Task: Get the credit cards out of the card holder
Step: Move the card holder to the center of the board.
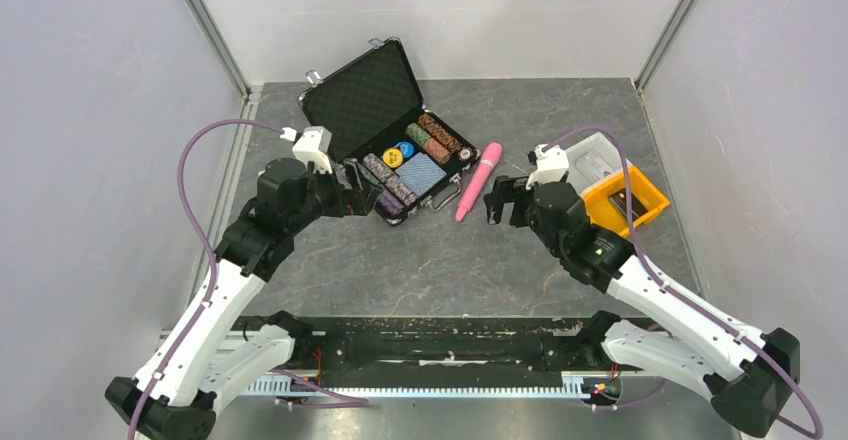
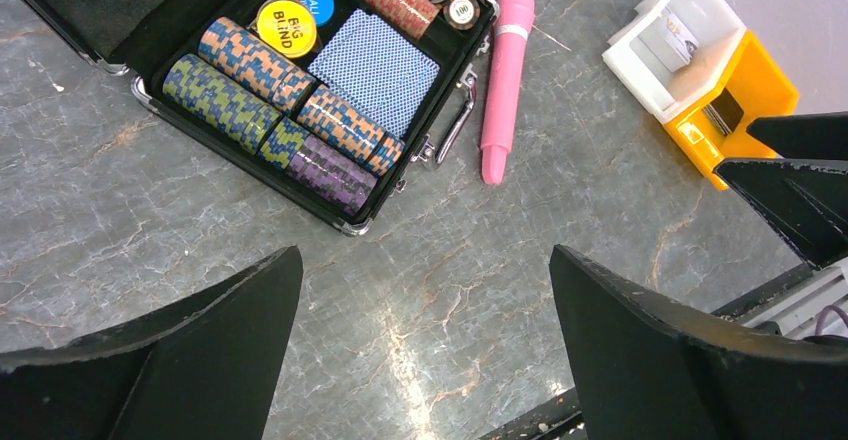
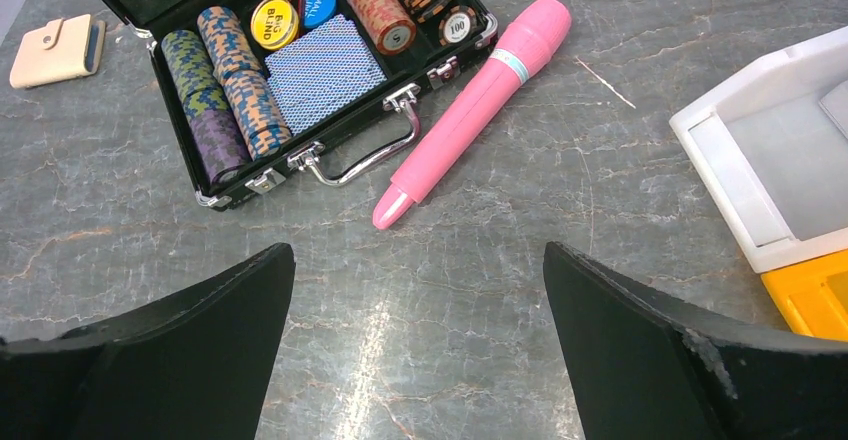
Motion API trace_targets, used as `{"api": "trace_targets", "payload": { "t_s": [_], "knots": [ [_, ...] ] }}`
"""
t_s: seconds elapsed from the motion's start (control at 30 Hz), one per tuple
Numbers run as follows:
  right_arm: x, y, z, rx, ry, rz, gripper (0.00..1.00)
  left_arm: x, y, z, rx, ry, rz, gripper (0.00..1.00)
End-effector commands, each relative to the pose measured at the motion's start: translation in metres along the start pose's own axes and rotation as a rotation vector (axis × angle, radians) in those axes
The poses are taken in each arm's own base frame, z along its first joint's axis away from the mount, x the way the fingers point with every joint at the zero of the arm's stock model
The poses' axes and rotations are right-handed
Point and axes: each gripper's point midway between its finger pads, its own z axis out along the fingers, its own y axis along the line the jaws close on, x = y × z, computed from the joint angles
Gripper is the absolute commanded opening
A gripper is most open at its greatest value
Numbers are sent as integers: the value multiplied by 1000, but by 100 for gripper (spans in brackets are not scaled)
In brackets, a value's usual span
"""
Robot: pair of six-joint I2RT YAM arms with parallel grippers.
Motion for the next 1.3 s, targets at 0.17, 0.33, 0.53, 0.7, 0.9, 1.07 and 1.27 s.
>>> {"api": "trace_targets", "payload": {
  "t_s": [0.17, 0.33, 0.53, 0.7, 0.9, 1.07, 1.27],
  "knots": [
    [-27, 5, -7, -21, -85, 20, 98, -14, 3, 1, -30, -55, -34, 100],
    [-12, 5, -5, -33, -64, 45, 98, -15, 26, 4, -146, -91, -22, 100],
    [-4, 15, -7, -105, -50, 64, 98, -18, 97, -3, -543, -156, -223, 100],
    [-10, 22, -16, -164, -83, 63, 98, -17, 125, 22, -559, -122, -468, 100],
    [-10, 56, -37, -417, -142, 85, 98, -16, 211, 38, -770, -138, -724, 100],
    [-14, 61, -47, -468, -179, 133, 97, -28, 263, 58, -840, -171, -846, 89],
    [-2, 63, -46, -477, -132, 186, 96, -31, 310, 98, -845, -101, -874, 84]
  ]
}}
